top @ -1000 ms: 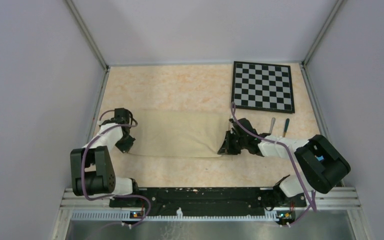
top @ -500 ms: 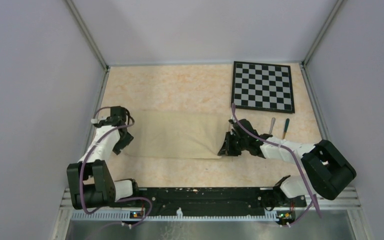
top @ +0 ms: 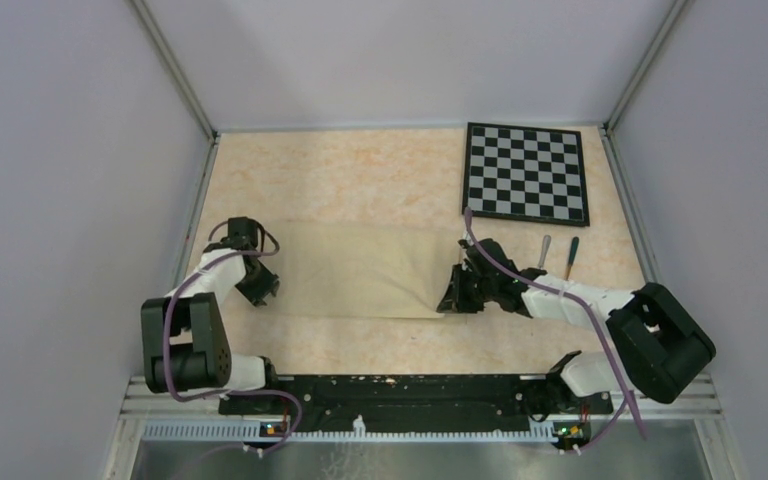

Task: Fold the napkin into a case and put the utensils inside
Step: Fold and flatten the napkin at the center of the board.

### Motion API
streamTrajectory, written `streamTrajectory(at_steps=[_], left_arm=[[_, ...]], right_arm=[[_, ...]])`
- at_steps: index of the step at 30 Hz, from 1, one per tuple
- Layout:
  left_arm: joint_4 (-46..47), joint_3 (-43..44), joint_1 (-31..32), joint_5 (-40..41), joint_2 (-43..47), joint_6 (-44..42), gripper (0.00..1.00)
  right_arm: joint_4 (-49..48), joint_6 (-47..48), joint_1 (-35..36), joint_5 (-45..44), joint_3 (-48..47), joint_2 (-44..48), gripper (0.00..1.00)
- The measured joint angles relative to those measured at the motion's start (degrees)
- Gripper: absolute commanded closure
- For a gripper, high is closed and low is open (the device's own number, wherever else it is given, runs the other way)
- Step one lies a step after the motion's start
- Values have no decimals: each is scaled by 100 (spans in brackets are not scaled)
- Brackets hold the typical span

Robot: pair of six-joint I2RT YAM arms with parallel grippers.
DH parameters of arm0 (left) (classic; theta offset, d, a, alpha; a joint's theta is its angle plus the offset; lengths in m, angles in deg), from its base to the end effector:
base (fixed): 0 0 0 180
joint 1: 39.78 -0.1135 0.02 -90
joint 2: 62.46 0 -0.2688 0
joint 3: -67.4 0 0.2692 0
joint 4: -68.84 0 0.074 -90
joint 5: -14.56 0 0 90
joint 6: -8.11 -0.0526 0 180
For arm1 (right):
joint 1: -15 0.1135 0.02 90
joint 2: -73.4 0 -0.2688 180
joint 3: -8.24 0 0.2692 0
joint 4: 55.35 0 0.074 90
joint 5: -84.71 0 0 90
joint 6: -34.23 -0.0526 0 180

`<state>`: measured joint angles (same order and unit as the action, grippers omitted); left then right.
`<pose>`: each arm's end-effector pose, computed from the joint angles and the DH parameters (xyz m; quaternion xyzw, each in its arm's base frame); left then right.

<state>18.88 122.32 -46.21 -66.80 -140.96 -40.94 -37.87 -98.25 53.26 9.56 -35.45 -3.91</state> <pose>0.2464 0.0357 0.1484 -0.4064 0.8994 0.0288 0.1584 0.1986 0.1738 0.1295 -0.0086 0.9360 0.3067 0.1726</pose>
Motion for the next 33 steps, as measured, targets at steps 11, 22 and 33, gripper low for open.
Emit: streamTrajectory(at_steps=[11, 22, 33], left_arm=[[155, -223, -44, 127, 66, 177, 64], [157, -240, -46, 192, 101, 199, 62], [-20, -168, -74, 81, 350, 20, 45]], right_arm=[[245, -188, 26, -90, 46, 350, 90], [765, -415, 179, -236, 122, 1058, 68], [1622, -310, 149, -208, 597, 2863, 37]])
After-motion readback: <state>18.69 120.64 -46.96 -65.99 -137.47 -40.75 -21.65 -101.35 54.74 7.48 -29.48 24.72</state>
